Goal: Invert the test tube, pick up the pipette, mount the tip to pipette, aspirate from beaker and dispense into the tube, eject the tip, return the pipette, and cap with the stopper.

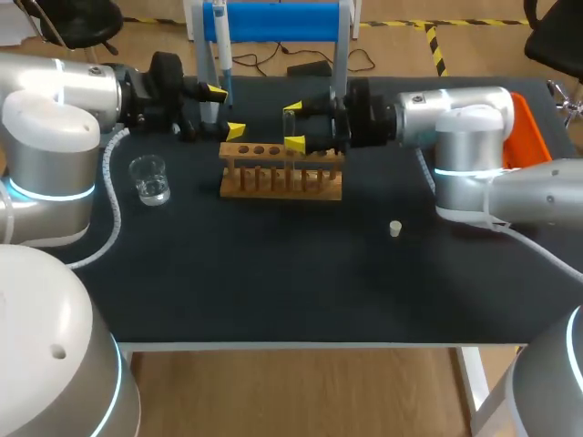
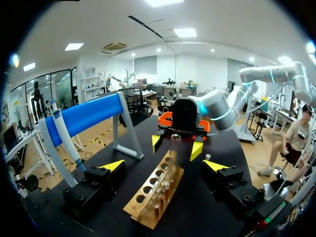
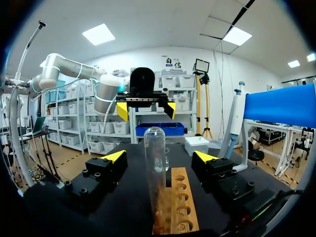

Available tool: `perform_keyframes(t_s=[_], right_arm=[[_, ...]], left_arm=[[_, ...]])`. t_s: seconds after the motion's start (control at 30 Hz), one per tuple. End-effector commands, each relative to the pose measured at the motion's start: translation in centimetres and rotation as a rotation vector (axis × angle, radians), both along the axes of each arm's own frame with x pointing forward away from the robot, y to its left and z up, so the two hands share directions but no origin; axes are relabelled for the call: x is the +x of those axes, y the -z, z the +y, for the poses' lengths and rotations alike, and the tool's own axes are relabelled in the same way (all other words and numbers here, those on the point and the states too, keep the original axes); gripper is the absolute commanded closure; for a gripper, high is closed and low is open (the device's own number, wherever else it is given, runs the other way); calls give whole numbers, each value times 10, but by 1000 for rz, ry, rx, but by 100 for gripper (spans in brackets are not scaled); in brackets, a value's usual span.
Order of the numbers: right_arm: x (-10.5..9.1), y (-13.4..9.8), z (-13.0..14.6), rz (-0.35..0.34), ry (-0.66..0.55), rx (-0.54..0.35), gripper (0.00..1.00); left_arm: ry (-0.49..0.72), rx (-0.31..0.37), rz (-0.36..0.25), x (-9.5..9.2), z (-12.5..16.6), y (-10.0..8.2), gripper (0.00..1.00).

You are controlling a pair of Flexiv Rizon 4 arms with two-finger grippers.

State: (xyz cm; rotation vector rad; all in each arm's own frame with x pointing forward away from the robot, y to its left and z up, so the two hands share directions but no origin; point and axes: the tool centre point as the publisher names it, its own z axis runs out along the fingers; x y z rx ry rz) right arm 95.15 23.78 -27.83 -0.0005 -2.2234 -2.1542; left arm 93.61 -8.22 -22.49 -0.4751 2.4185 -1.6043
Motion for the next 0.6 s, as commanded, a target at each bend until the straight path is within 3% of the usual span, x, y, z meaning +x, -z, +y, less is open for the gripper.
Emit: perform_keyframes(t_s=[0.03,0.6], right_arm=[[2,2,2,0,-2,3,53],[1,4,7,-10,-4,-7,55]], left_arm=[[1,-2,0,0,0,0,0],[1,-2,0,0,0,0,0]])
